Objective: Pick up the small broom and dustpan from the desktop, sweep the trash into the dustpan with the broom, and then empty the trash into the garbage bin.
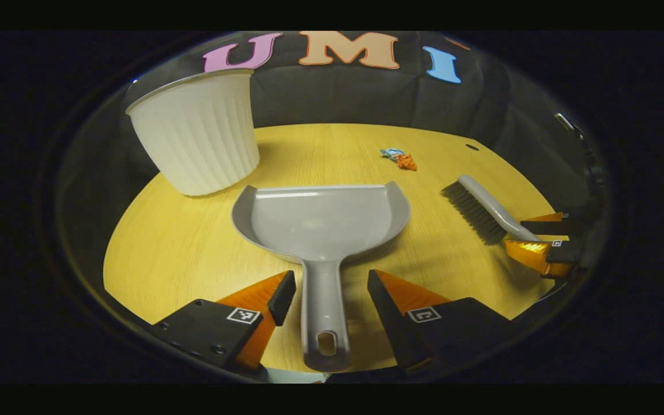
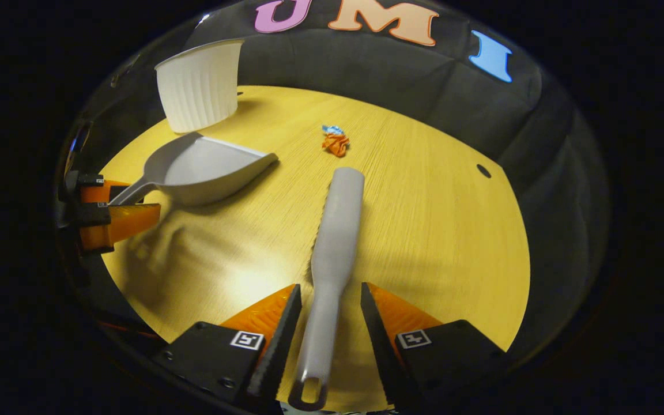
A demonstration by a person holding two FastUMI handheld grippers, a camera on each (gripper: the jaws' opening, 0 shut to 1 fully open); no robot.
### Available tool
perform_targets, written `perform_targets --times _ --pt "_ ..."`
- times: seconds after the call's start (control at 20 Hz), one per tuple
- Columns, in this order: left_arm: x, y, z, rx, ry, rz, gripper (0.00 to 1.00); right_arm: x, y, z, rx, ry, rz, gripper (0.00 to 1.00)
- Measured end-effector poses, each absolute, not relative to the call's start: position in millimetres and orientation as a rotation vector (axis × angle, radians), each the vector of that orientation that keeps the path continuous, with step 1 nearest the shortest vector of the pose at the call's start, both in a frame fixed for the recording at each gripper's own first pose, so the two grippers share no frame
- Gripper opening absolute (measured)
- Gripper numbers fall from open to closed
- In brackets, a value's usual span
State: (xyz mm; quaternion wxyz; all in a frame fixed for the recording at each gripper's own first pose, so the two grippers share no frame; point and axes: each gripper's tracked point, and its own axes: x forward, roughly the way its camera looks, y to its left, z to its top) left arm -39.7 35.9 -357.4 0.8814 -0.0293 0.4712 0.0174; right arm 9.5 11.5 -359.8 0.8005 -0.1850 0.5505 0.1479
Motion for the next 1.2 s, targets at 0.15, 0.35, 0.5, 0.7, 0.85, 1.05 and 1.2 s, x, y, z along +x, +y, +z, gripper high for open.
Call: perform_targets --times 0.15,0.35,0.5,0.7,0.85,1.05,1.2 --pt "-37.4 42.3 -358.6 -0.047 0.978 0.051 0.48 11.9 8.5 -369.0 -0.418 1.206 0.331 0.34" --pt "-35.5 46.9 -359.4 -0.005 0.995 0.015 0.26 17.5 11.3 -360.8 -0.389 1.179 0.329 0.22" --pt "-24.3 46.4 -343.3 0.008 0.974 -0.04 0.23 39.0 10.1 -350.7 -0.361 1.135 0.305 0.18" --pt "16.5 39.2 -325.6 0.068 0.916 -0.132 0.22 96.2 -0.9 -339.8 -0.334 1.104 0.243 0.18" --pt "38.9 30.1 -330.8 0.084 0.934 -0.206 0.22 142.8 2.1 -334.8 -0.35 1.092 0.202 0.15" --pt "48.6 25.9 -341.6 0.128 0.971 -0.297 0.22 189.5 24.8 -347.6 -0.39 1.113 0.191 0.15" --pt "43.8 25.4 -354.0 0.152 1.004 -0.353 0.22 205.2 42.2 -363.8 -0.452 1.151 0.245 0.18"
